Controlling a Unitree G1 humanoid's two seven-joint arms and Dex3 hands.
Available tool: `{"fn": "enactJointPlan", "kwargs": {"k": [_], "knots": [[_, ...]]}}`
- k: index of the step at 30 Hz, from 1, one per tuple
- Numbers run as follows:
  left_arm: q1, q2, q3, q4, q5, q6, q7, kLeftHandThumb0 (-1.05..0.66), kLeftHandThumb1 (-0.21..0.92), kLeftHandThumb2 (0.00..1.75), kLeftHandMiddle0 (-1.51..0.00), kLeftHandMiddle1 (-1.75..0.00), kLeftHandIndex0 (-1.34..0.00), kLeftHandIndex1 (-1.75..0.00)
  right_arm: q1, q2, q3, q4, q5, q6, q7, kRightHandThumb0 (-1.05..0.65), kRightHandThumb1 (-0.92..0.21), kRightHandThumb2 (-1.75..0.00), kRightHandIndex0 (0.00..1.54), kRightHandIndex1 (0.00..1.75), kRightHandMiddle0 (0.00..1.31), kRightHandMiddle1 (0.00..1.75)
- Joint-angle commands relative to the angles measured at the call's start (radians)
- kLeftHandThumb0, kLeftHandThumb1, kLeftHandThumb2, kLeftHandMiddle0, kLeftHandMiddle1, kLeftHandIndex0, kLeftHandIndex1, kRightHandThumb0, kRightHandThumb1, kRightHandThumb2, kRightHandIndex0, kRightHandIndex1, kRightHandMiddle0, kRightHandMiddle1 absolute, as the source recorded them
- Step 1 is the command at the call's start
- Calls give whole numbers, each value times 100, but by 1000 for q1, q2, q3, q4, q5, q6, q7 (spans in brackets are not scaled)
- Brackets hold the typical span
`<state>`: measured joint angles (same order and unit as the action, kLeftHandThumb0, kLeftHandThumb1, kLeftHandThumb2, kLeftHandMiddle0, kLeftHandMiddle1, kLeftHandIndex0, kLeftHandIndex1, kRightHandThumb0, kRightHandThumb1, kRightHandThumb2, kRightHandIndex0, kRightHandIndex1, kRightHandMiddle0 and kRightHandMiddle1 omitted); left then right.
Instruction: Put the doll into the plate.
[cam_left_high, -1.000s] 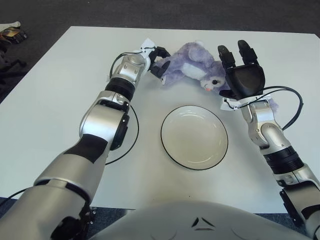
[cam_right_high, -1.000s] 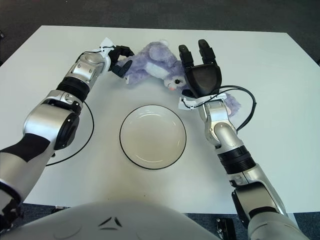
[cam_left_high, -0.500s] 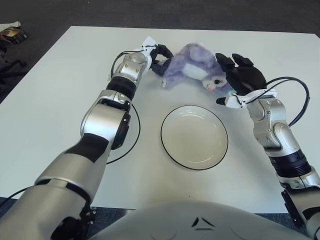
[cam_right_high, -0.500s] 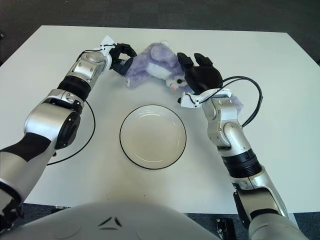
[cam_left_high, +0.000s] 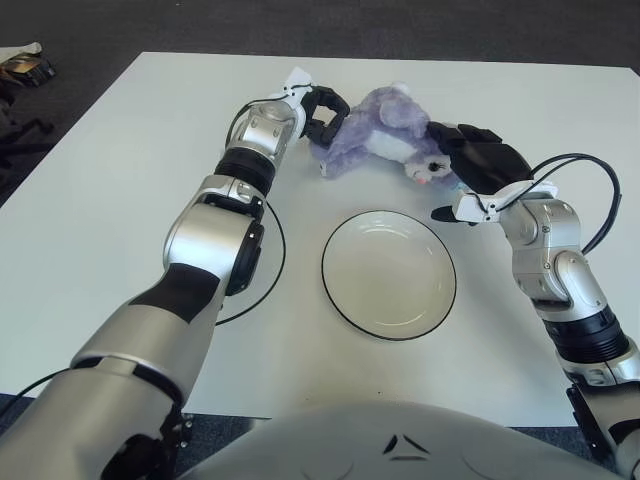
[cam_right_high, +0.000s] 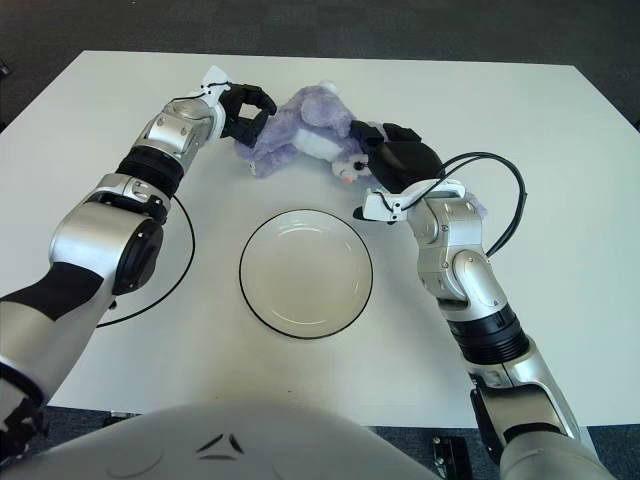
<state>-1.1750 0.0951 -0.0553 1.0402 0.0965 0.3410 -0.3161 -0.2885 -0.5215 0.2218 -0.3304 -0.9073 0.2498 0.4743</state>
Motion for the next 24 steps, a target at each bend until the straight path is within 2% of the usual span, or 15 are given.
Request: {"fn": "enactJointPlan", "kwargs": {"k": [1,6,11,16,24], "knots": [[-25,-4,6,-2,-8,19,8,0,2,155,-93,-145,-63,-175,15,-9,-16,-25,9,1,9,-76,-44,-76,7,2,0,0],[-25,-4,6,-7,-13,26,4,0,2,156,-94,-144,-63,-175,25,-6,-18,-30,6,4,7,-75,-45,-75,7,2,0,0],[-27,-2,13,0,-26,31,-10,0,1,156,-94,-144,-64,-175,39,17,-3,43,-16,5,-65,-72,-44,-75,8,2,0,0],[-26,0,10,-4,-28,33,-23,0,1,157,-94,-145,-64,-175,39,31,2,56,-43,20,-108,-69,-41,-79,11,4,0,0],[-20,0,11,-18,-34,53,-25,0,2,156,-93,-145,-64,-175,41,74,23,154,-138,35,-312,-61,-31,-90,14,5,0,6]]}}
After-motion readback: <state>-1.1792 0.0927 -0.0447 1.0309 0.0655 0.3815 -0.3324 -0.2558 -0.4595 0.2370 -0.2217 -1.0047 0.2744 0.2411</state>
